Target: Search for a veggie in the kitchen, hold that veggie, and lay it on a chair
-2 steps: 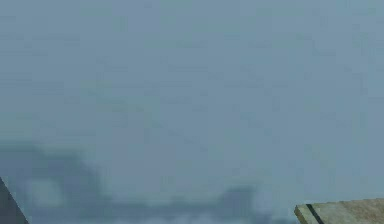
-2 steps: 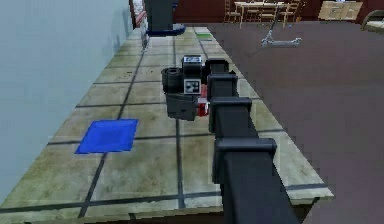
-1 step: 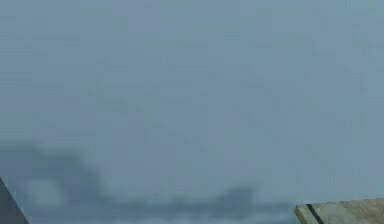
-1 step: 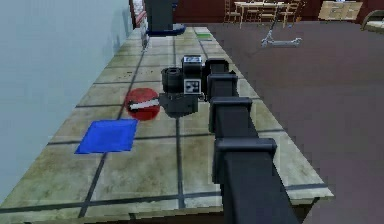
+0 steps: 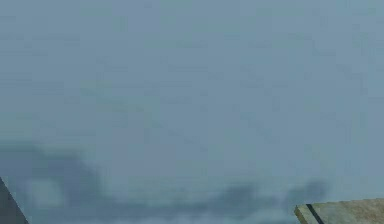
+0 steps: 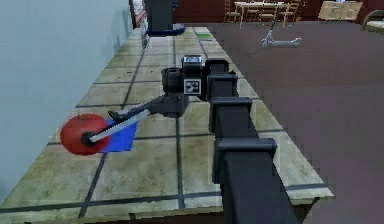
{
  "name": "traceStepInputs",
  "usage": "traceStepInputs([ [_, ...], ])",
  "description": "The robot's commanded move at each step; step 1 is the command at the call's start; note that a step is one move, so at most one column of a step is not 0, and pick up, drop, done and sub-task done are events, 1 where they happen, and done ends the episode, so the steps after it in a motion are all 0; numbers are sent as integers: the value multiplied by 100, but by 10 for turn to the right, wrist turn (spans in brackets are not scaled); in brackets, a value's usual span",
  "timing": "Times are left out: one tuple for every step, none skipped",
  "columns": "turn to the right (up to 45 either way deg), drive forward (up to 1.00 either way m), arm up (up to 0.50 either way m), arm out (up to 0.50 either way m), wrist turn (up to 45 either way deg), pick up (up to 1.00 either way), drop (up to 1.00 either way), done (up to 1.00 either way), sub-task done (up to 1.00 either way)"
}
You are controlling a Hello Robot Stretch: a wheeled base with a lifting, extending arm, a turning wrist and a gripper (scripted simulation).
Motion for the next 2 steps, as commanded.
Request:
traceStepInputs([
  [0, 0, 0, 0, -450, 0, 0, 0, 0],
  [0, 0, 0, 0, -90, 0, 0, 0, 0],
])
